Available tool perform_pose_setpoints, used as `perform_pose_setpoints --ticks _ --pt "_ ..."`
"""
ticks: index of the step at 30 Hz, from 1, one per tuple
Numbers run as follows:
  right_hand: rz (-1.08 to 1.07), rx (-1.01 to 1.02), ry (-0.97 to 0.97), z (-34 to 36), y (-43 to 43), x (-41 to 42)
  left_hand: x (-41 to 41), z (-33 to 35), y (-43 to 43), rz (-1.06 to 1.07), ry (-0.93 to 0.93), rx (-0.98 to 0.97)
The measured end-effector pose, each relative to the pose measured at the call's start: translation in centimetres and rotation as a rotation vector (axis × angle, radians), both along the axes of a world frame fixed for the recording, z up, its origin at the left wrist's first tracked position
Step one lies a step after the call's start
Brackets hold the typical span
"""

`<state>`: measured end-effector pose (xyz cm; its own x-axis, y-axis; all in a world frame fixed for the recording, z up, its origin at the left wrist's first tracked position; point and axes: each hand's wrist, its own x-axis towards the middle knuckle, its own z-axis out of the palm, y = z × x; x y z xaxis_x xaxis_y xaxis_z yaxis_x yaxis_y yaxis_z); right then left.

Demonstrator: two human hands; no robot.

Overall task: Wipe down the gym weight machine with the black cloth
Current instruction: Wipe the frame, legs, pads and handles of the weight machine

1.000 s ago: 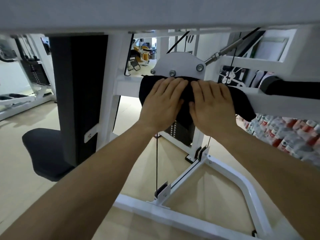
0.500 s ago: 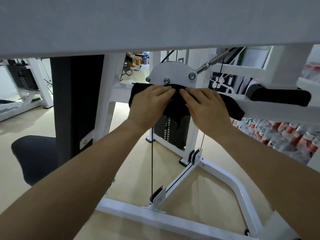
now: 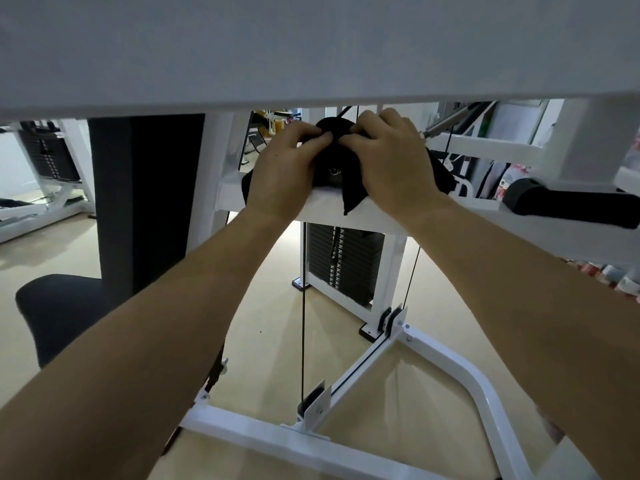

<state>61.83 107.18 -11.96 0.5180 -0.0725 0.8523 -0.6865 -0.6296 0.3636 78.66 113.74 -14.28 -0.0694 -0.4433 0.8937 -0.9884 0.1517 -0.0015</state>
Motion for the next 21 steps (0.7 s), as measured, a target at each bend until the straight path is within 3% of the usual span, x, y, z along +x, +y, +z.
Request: perform_pose_setpoints --ticks 6,13,21 --pt "-0.011 0.115 0.156 -1.6 1.9 -0.9 -0.7 -1.8 1.2 -0.064 0.036 0.013" --pt "-0.231 0.219 0.122 -3.1 4.7 -0.8 -2.1 -0.5 1.7 -0.103 0.211 0.159" --pt "-0.364 0.240 0.096 -4.4 5.3 -6.4 -7.1 -0.6 1.7 -0.255 0.118 0.202"
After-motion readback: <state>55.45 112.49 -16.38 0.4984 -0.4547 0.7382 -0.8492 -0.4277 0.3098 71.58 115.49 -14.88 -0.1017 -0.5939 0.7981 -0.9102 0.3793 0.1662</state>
